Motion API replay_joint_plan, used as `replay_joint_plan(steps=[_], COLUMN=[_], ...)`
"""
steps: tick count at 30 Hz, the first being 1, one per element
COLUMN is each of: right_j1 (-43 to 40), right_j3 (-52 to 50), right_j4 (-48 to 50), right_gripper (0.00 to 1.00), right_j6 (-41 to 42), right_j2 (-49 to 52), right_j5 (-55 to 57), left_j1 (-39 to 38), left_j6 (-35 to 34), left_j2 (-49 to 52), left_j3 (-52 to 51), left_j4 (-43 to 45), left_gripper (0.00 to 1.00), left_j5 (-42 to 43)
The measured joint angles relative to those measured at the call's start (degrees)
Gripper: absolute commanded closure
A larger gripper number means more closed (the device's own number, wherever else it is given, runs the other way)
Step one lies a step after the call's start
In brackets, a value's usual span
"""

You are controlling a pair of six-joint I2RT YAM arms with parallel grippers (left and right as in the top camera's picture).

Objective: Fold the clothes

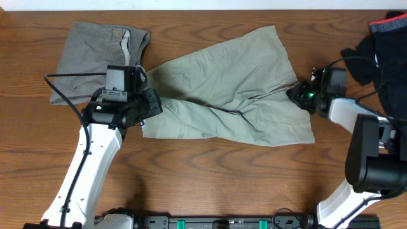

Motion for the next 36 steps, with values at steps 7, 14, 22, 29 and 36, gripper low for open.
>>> replay_joint_plan(steps=[7,14,22,29,36], right_j1=[-7.58,-12.39,-12.33,-12.33,-12.33], right_j3=[3.65,4.63,-5.35,-12.44,-16.98], right_j4=[-20.55,-40.33,-38.71,-33.44,-22.91], right_gripper=[0.64,0.64,0.64,0.6,0.6], right_j6=[-7.82,-12.26,-13.49,-12.72,-7.67], right_j2=[-13.25,-24.06,-20.79,-20.31,-20.68], right_j5=[-1.4,2.8,4.22,3.91,2.64], left_j1=[0.0,0.0,0.0,0.0,0.0], left_j6=[0.0,0.0,0.0,0.0,0.0], left_j2=[0.0,0.0,0.0,0.0,0.0], left_j3=[0.0,0.0,0.0,0.0,0.0], left_j4=[0.0,0.09,0.22,0.22,0.2], left_gripper=[0.93,0.93,0.93,0.93,0.93], left_j5=[-0.02,-0.02,-0.02,-0.02,-0.02])
